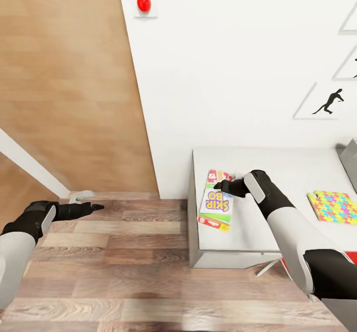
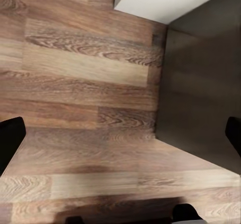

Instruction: Put all the toys in the child's room - the three board games (two on the bed and one on the table), the two jigsaw puzzles on the table, and the tennis ball on the table - inside the toy box on the table in the child's room.

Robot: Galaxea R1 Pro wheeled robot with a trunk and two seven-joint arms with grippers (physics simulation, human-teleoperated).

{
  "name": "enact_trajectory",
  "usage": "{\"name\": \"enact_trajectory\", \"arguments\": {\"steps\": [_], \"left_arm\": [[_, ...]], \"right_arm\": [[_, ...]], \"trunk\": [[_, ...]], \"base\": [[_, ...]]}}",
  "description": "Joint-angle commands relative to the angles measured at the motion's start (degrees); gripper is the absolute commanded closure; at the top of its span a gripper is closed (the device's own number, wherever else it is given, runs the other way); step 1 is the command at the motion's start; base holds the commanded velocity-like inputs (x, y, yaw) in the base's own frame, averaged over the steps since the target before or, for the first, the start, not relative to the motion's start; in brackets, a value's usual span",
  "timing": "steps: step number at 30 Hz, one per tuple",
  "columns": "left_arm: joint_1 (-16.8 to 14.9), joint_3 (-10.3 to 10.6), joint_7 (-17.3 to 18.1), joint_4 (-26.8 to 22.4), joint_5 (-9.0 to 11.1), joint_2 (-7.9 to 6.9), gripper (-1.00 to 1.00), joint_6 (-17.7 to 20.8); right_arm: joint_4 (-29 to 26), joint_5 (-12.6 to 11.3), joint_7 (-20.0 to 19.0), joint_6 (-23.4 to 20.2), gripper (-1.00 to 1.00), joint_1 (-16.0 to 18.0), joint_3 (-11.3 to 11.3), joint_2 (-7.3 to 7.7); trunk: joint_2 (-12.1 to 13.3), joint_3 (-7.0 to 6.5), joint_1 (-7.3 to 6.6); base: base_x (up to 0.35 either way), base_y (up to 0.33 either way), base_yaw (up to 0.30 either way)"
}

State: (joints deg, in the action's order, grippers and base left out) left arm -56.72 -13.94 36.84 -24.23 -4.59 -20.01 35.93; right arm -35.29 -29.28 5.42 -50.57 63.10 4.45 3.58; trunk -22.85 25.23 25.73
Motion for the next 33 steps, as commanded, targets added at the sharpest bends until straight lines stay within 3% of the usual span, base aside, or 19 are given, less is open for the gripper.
{"name": "enact_trajectory", "arguments": {"steps": [1,6,21,25,27,29,33], "left_arm": [[-0.1,-0.5,0.4,0.0,-0.5,0.06,-1.00,0.4],[-0.1,-0.5,0.4,-0.1,-0.5,0.06,-1.00,0.4],[-0.1,-0.4,0.7,-0.1,-0.5,0.14,-1.00,0.5],[-0.1,-0.4,4.8,-0.1,-0.6,0.14,-1.00,0.7],[-0.1,-0.3,10.4,-0.1,-0.7,0.14,-1.00,1.4],[-0.1,-0.2,15.9,-0.1,-0.9,0.18,-1.00,2.3],[0.0,-0.1,20.4,-0.1,-1.0,0.58,-1.00,3.0]], "right_arm": [[0.8,-1.2,0.4,-0.1,-1.00,0.0,0.4,0.07],[0.8,-1.2,0.0,-0.1,-1.00,0.0,0.4,0.09],[0.8,-1.1,-0.2,-0.1,-1.00,0.0,0.4,0.23],[0.6,-1.3,-1.2,-0.1,-1.00,-0.1,-0.1,0.35],[0.3,-1.4,-3.3,-0.2,-1.00,-0.2,-1.5,0.59],[-0.1,-1.5,-6.1,-0.3,-1.00,-0.2,-2.7,1.56],[-1.2,-1.5,-10.6,-1.3,-1.00,-0.2,-3.6,3.95]], "trunk": [[-0.1,0.10,0.05],[-0.1,0.10,0.05],[-0.1,0.10,0.05],[-0.1,0.10,0.05],[-0.1,0.10,0.05],[-0.1,0.10,0.05],[-0.1,0.10,0.05]], "base": [[0.000,0.284,0.000],[0.000,0.243,0.000],[0.000,0.066,0.000],[0.000,0.007,0.000],[0.000,0.002,0.000],[0.000,0.001,0.000],[0.000,0.000,0.000]]}}
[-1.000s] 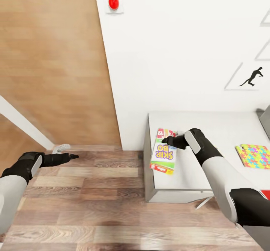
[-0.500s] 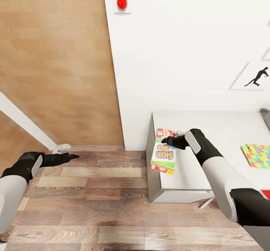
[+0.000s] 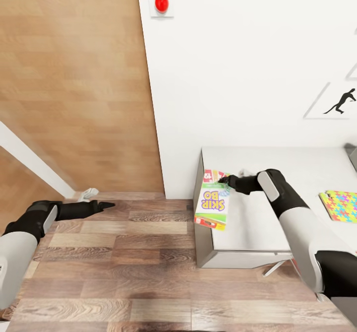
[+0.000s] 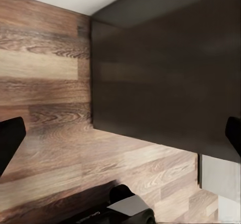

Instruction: Put all the toys in the child's room - the three board games (two on the bed and one on the table), the two jigsaw puzzles on the table, and the tennis ball on the table - inside the toy box on the table in the child's room.

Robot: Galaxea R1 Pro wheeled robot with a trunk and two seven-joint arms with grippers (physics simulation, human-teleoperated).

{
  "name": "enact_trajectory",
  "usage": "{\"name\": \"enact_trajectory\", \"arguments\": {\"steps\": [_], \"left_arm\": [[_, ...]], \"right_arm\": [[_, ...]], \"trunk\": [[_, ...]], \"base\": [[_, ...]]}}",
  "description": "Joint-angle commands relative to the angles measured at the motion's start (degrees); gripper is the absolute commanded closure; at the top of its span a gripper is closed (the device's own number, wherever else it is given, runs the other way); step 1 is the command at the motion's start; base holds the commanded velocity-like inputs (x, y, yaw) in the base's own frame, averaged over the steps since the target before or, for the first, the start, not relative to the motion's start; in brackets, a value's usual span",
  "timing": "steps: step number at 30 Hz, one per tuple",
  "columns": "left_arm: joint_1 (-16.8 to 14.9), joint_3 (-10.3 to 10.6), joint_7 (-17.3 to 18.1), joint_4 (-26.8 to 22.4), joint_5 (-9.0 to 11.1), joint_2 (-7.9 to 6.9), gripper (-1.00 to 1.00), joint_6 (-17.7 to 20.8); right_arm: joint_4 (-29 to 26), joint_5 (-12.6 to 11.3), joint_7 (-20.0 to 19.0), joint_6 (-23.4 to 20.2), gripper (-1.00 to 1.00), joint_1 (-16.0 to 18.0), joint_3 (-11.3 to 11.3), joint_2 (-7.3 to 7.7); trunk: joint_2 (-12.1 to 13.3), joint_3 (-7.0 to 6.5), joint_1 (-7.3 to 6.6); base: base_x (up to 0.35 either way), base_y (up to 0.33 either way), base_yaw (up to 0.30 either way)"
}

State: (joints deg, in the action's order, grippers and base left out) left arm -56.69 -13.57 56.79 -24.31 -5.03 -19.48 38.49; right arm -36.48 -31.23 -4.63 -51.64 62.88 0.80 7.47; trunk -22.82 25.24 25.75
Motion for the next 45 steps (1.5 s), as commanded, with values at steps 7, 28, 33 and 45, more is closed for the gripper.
{"name": "enact_trajectory", "arguments": {"steps": [7,28,33,45], "left_arm": [[0.0,-0.4,1.3,0.0,-0.6,1.35,-1.00,0.6],[0.0,-0.4,1.5,0.3,-0.2,3.76,-1.00,0.5],[0.0,-0.5,1.6,0.4,-0.1,4.78,-1.00,0.4],[0.0,-0.7,1.8,0.4,-0.1,8.02,-1.00,1.4]], "right_arm": [[-1.8,0.3,-1.9,-1.5,-1.00,0.1,-0.4,1.37],[-31.1,-19.1,-31.3,-8.4,-1.00,-19.4,-5.3,15.51],[-37.5,-20.9,-41.4,-8.3,-1.00,-26.4,-9.5,16.59],[-53.5,-21.6,-60.4,-3.1,-1.00,-45.9,-22.7,14.09]], "trunk": [[-0.1,0.09,0.03],[-0.1,0.09,0.03],[-0.1,0.09,0.03],[-0.1,0.09,0.03]], "base": [[0.000,0.000,0.000],[0.000,0.000,0.000],[0.000,0.000,0.000],[0.000,0.000,0.000]]}}
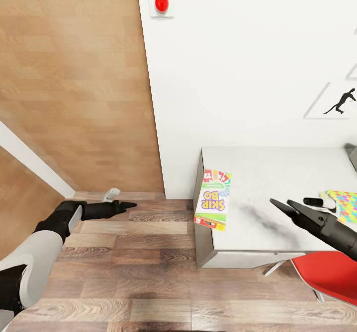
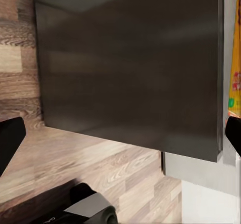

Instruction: Put all the toys in the child's room - the three board games (two on the bed and one on the table), the two jigsaw puzzles on the table, and the tennis ball on the table - inside the toy box on the table in the child's room.

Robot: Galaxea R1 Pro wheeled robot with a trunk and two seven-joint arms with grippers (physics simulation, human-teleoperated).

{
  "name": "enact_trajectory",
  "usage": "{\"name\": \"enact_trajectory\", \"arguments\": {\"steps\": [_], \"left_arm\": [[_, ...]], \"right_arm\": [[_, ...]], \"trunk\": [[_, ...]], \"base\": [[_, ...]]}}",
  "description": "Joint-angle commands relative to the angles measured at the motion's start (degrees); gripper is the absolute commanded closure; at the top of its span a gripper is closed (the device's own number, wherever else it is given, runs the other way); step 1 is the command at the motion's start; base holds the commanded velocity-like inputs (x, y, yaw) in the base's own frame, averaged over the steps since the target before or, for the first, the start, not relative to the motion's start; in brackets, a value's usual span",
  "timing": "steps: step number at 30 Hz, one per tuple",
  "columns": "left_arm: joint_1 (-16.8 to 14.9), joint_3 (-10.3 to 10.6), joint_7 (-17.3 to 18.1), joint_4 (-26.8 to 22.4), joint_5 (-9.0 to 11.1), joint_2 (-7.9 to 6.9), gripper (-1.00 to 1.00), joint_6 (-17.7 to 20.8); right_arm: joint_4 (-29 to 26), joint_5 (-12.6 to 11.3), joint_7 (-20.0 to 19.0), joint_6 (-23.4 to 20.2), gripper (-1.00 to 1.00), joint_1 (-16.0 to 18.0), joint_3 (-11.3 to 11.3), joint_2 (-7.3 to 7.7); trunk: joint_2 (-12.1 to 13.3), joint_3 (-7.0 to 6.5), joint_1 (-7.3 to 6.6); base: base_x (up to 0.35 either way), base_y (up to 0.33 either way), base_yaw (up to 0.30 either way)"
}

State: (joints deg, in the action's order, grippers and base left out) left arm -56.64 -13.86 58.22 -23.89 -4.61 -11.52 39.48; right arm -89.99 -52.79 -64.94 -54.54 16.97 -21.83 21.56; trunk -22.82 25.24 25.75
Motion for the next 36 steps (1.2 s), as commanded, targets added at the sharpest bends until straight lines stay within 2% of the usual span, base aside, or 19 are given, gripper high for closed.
{"name": "enact_trajectory", "arguments": {"steps": [1,6,11,19,36], "left_arm": [[0.0,-0.4,0.6,0.0,-0.5,0.58,-1.00,0.7],[0.0,-0.5,2.6,0.0,-0.6,1.80,-1.00,1.0],[0.0,-0.5,3.9,0.0,-0.5,2.12,-1.00,1.1],[0.0,-0.5,5.0,0.0,-0.4,2.12,-1.00,1.1],[0.0,-0.5,5.2,0.0,-0.4,2.12,-1.00,1.1]], "right_arm": [[-0.5,0.0,-1.8,1.5,-1.00,-1.3,-0.7,-0.56],[-1.1,0.4,-7.4,5.5,-1.00,-5.5,-1.5,-1.52],[-1.2,0.5,-9.9,8.8,-1.00,-8.8,-2.1,-1.52],[-1.2,0.5,-12.8,10.1,-1.00,-9.8,-3.7,-1.63],[-1.2,0.7,-13.3,10.8,-1.00,-9.9,-3.7,-1.78]], "trunk": [[-0.1,0.09,0.03],[-0.1,0.08,0.03],[-0.1,-0.01,0.03],[-0.1,-0.12,0.03],[-0.1,-0.14,0.03]], "base": [[0.000,0.000,0.000],[0.000,-0.031,-0.037],[0.000,-0.196,-0.136],[0.000,-0.066,-0.134],[0.000,-0.112,-0.009]]}}
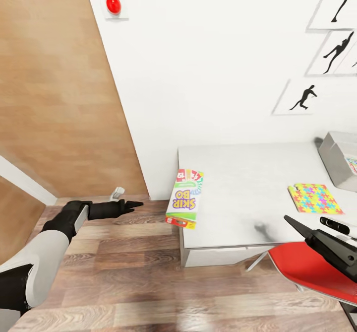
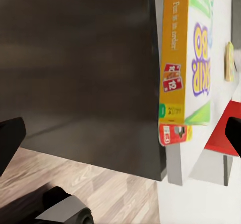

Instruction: Put all the toys in the child's room - the three board games (two on the bed and one on the table), the two jigsaw puzzles on the table, and the tennis ball on the table - inside the toy box on the table in the child's room.

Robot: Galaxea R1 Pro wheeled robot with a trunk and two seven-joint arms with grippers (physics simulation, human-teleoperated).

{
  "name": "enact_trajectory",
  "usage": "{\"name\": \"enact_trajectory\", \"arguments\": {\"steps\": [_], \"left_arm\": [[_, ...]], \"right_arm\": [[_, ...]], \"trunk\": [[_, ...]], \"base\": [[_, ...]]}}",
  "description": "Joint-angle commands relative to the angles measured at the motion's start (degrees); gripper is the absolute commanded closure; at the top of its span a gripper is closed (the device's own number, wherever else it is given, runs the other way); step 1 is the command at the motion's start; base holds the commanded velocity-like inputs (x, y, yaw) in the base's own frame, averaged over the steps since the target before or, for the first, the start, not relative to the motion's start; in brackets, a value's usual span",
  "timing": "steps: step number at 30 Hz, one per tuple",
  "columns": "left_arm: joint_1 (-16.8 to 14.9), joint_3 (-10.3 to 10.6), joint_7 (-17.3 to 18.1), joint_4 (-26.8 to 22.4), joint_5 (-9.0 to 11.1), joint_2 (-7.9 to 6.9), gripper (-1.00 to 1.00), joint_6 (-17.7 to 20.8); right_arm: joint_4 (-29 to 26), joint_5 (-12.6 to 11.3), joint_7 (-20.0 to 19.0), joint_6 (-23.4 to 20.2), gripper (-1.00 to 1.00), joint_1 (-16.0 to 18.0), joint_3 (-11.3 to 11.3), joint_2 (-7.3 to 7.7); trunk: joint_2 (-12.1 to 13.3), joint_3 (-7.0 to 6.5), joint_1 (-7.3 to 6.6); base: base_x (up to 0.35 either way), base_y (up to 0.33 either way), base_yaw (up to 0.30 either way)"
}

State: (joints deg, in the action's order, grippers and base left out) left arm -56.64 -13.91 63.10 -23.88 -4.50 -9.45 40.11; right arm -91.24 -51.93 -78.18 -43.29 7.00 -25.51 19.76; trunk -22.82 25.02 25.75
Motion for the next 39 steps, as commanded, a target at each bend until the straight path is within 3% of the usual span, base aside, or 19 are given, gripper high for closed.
{"name": "enact_trajectory", "arguments": {"steps": [1,39], "left_arm": [[-0.1,-0.4,0.4,0.0,-0.5,0.07,-1.00,0.5],[-0.1,-0.5,0.4,0.0,-0.5,0.13,-1.00,0.6]], "right_arm": [[0.0,-0.2,0.0,-0.5,-1.00,0.0,0.0,0.02],[0.0,-0.2,0.0,-0.4,-1.00,0.0,0.1,-0.15]], "trunk": [[-0.1,0.09,0.03],[-0.1,0.09,0.03]], "base": [[0.000,-0.174,0.000],[0.000,-0.135,0.000]]}}
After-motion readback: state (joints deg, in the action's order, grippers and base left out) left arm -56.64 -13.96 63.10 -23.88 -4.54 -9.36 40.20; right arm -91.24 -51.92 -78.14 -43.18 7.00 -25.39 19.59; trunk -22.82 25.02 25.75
